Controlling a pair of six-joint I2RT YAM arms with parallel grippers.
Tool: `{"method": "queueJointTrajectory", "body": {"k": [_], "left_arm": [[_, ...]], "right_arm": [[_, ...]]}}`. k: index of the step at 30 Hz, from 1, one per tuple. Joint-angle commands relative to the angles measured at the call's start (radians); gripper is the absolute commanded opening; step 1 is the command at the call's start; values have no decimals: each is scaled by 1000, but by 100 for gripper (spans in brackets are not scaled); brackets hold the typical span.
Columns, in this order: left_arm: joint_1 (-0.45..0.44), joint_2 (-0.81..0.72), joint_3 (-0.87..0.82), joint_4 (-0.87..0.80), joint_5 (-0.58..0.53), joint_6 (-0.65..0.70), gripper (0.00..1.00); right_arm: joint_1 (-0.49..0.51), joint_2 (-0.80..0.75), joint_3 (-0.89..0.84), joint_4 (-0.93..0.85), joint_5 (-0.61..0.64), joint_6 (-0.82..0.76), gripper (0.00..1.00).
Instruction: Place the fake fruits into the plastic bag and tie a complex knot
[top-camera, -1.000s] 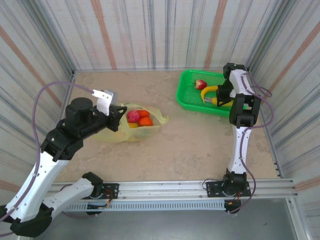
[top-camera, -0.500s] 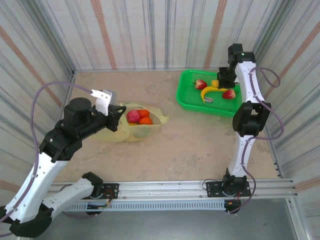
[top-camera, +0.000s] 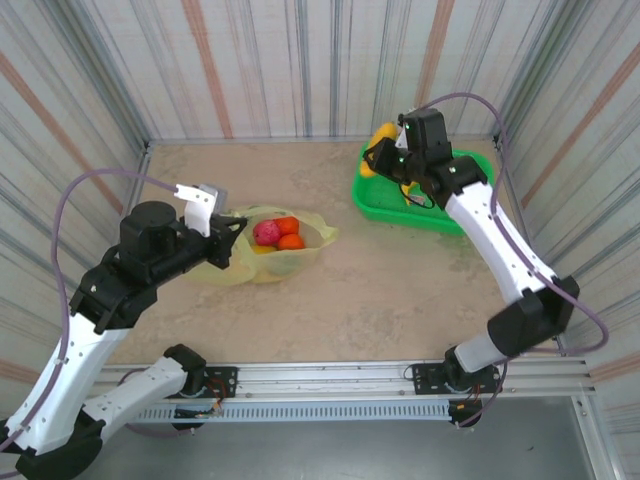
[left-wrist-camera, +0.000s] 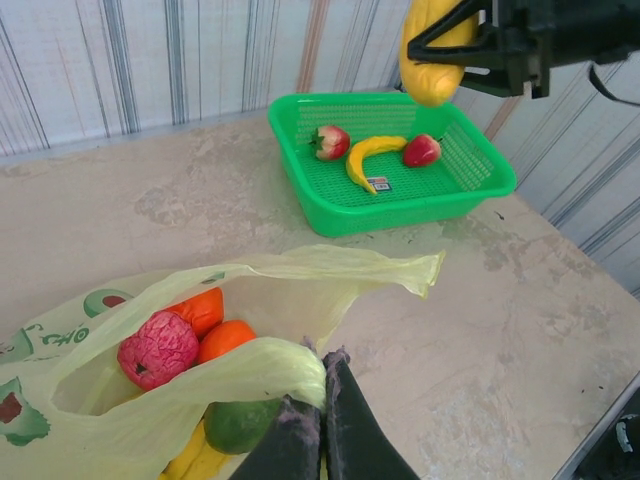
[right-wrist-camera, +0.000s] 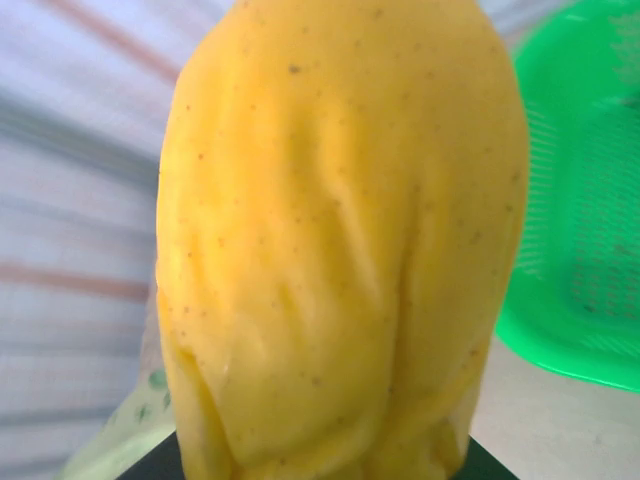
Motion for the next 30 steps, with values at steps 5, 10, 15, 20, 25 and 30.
{"method": "queueJointTrajectory", "body": {"k": [5,10,15,20,25,30], "left_arm": [[-3,-14,21,-14,-21,-21,0],[-4,-19,17,-12,-21,-31,0],[-2,-30,3,-4,-34,-43,0],[-2,-50,-6,-2,-31,-51,0],[-2,-51,0,-2,-32,-49,0],[-2,-50,-16,32,-6,-74,0]], "right_arm": [[190,-112,-137,253,-176,-425,11],[312,-132,-288,419,-217,-555,12],[389,-50,-333,527,-264,-676,13],[402,76,-333,566,-258,-812,15],[402,185,-311,597,-360,-943,17],[413,269,-314,580,-383,-1048,20]]}}
